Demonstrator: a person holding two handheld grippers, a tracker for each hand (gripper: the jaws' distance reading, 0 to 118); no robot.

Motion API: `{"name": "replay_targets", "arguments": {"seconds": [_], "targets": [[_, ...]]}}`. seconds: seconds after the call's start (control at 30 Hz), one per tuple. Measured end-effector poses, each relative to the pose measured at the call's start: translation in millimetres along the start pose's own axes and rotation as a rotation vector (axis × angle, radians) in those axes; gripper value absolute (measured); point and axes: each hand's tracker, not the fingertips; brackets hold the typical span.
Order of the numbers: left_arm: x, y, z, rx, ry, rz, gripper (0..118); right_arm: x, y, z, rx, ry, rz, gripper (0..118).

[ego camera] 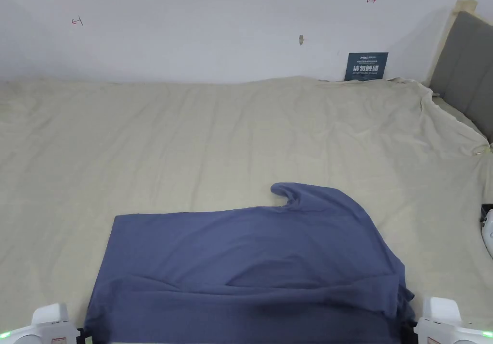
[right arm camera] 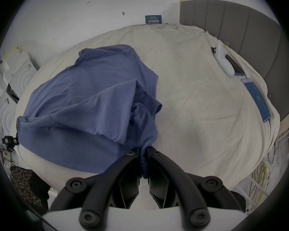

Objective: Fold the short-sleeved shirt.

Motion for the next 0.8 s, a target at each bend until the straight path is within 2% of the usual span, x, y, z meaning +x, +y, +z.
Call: {"name": "replay_targets", "arguments": {"seconds": [0.03,0.1,0.17,0.23,0.33,0.5,0.63,0.7,0.77,0.8], "targets": [[1,0,0,0.002,0.003,-0.003,8,0,0,1,0.002,-0.002,0.012,6],[4,-1,4,0.006,0.007,-0.010,26,0,0,3,0.008,-0.001,0.005,12],[7,-1,10,0.008,0.011,-0.010,70,-1,2,8,0.011,-0.011,-0.008,43],[11,1,20,0.022,0.015,0.012,100,-4,7,22,0.057,-0.042,0.021,70],[21,11,53,0.178,-0.055,0.020,101,-10,27,59,0.195,-0.025,0.019,70],[52,40,115,0.429,-0.061,-0.048,101,-35,68,137,0.470,0.015,0.050,70],[79,53,156,0.595,-0.066,-0.095,94,-57,88,179,0.640,0.026,0.084,70],[90,54,167,0.670,-0.083,-0.119,77,-66,94,190,0.698,0.029,0.083,70],[99,56,173,0.732,-0.089,-0.139,48,-76,97,197,0.750,0.016,0.101,69],[103,56,175,0.748,-0.100,-0.157,34,-79,98,197,0.769,0.004,0.122,65]]}}
